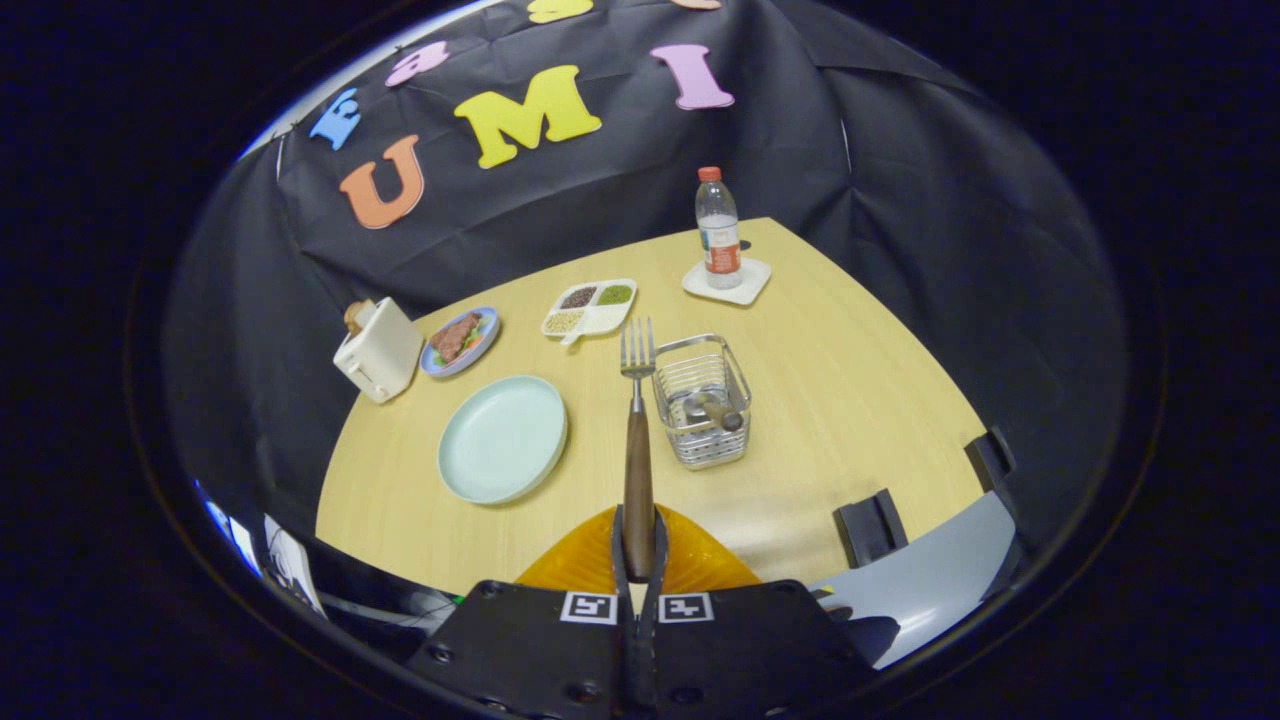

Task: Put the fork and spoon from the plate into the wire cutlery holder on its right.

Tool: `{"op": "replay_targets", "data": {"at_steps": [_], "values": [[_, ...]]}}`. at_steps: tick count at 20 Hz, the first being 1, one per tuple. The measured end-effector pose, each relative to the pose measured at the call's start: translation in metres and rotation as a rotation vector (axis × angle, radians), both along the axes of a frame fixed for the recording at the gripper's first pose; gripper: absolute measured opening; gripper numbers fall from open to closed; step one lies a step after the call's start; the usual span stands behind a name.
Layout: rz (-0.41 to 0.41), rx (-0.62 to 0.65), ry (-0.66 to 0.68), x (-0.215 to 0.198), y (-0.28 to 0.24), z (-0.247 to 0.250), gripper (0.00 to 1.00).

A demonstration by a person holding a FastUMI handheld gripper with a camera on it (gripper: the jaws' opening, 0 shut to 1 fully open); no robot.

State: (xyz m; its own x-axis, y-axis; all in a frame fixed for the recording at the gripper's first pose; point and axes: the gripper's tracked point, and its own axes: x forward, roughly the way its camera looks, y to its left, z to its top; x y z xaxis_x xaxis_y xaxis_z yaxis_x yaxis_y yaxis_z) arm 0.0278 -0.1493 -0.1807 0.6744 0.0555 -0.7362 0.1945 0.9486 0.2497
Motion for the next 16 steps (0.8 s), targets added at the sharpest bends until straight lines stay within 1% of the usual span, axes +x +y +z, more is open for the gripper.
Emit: {"op": "replay_targets", "data": {"at_steps": [6, 10, 16], "values": [[-0.014, -0.016, 0.008, 0.000, -0.015, -0.008, 0.00], [-0.008, -0.012, 0.001, 0.002, -0.015, -0.009, 0.01], [-0.025, -0.031, 0.000, 0.006, -0.021, -0.011, 0.01]]}}
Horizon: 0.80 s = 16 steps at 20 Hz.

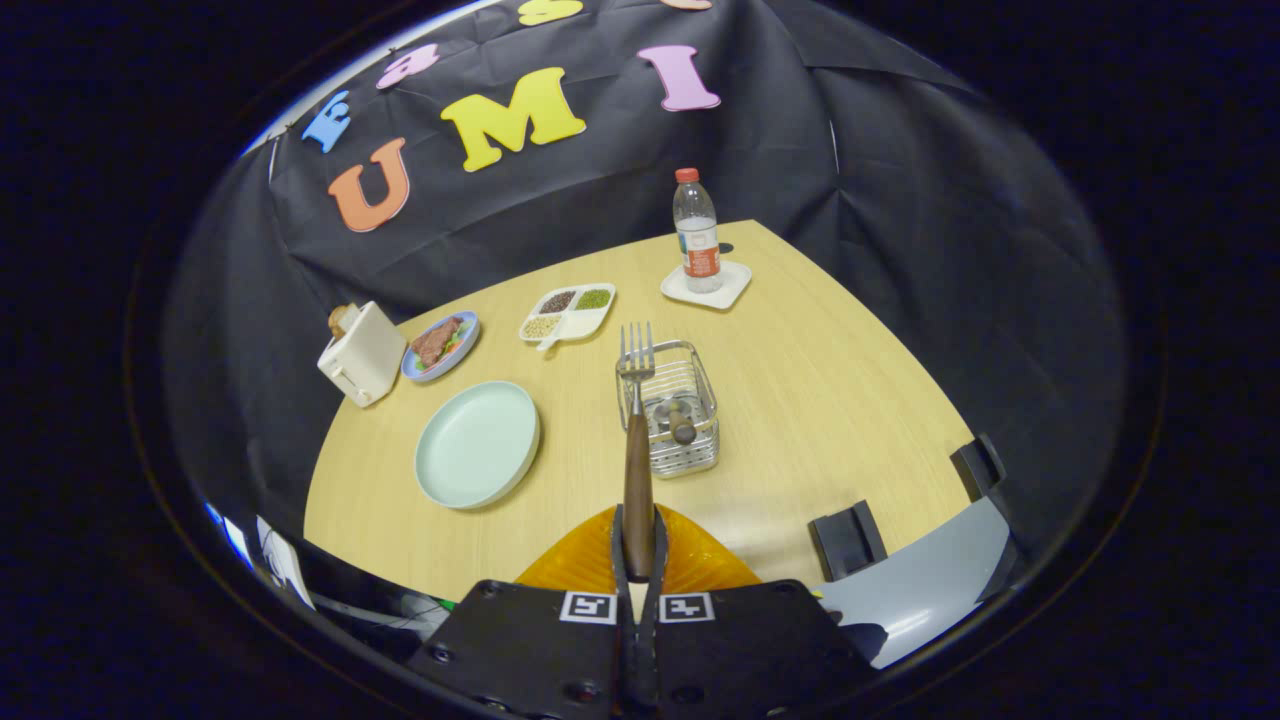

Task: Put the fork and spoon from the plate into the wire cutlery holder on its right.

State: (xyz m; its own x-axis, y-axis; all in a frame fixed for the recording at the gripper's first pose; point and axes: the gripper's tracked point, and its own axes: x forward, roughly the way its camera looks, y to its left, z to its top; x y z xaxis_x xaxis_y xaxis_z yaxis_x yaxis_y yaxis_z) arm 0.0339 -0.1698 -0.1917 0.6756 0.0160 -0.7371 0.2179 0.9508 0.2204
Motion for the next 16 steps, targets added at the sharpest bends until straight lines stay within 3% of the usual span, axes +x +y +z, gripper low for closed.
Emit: {"op": "replay_targets", "data": {"at_steps": [12, 15, 16], "values": [[-0.016, -0.018, -0.065, 0.014, -0.003, 0.005, 0.09], [-0.008, -0.029, -0.141, 0.017, 0.002, 0.022, 0.17], [-0.011, -0.052, -0.168, 0.018, 0.001, 0.025, 0.30]]}}
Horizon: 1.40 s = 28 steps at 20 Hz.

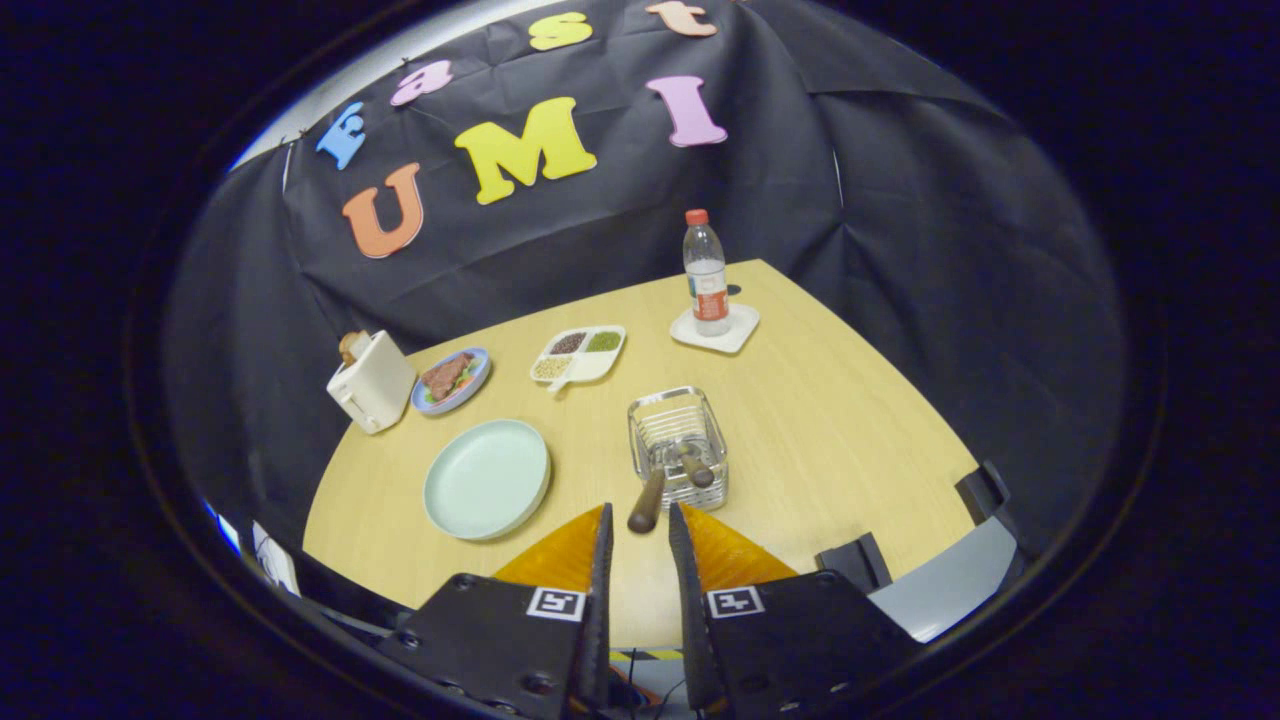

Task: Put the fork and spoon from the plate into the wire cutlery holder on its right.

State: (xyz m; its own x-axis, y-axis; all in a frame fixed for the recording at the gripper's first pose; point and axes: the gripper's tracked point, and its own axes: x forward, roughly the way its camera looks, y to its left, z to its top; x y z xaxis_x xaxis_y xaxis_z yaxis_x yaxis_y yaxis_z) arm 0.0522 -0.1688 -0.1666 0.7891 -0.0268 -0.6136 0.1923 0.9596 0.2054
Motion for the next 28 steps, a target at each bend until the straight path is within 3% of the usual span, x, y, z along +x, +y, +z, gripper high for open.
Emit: {"op": "replay_targets", "data": {"at_steps": [5, 10, 17, 25, 28], "values": [[-0.007, -0.049, -0.086, -0.005, 0.010, 0.017, 0.51], [0.011, -0.091, -0.175, -0.012, 0.028, 0.037, 0.61], [-0.005, -0.279, -0.446, -0.037, 0.070, 0.094, 0.75], [0.016, -0.305, -0.567, -0.063, 0.124, 0.122, 0.94], [0.034, -0.299, -0.599, -0.069, 0.140, 0.130, 0.95]]}}
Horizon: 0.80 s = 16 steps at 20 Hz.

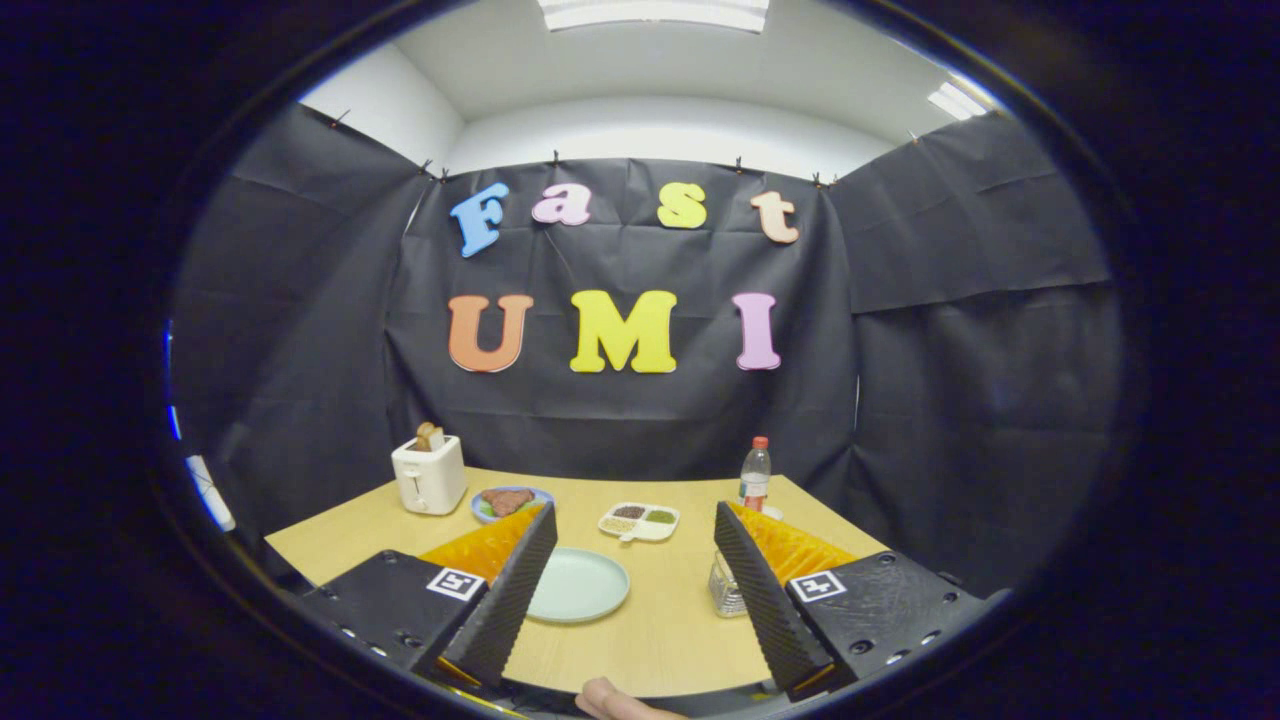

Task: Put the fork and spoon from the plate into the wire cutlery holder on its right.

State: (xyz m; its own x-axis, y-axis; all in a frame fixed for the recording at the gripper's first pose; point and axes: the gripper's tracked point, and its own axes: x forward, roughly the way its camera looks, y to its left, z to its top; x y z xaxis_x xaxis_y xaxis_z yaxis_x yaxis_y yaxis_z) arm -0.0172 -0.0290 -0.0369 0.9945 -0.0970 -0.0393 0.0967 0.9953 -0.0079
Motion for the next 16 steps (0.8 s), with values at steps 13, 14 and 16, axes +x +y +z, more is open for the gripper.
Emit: {"op": "replay_targets", "data": {"at_steps": [13, 14, 16], "values": [[0.008, 0.015, -0.012, 0.011, -0.005, 0.002, 0.96], [0.011, 0.018, -0.012, 0.012, -0.005, 0.001, 0.96], [0.010, 0.019, -0.013, 0.013, -0.006, 0.001, 0.96]]}}
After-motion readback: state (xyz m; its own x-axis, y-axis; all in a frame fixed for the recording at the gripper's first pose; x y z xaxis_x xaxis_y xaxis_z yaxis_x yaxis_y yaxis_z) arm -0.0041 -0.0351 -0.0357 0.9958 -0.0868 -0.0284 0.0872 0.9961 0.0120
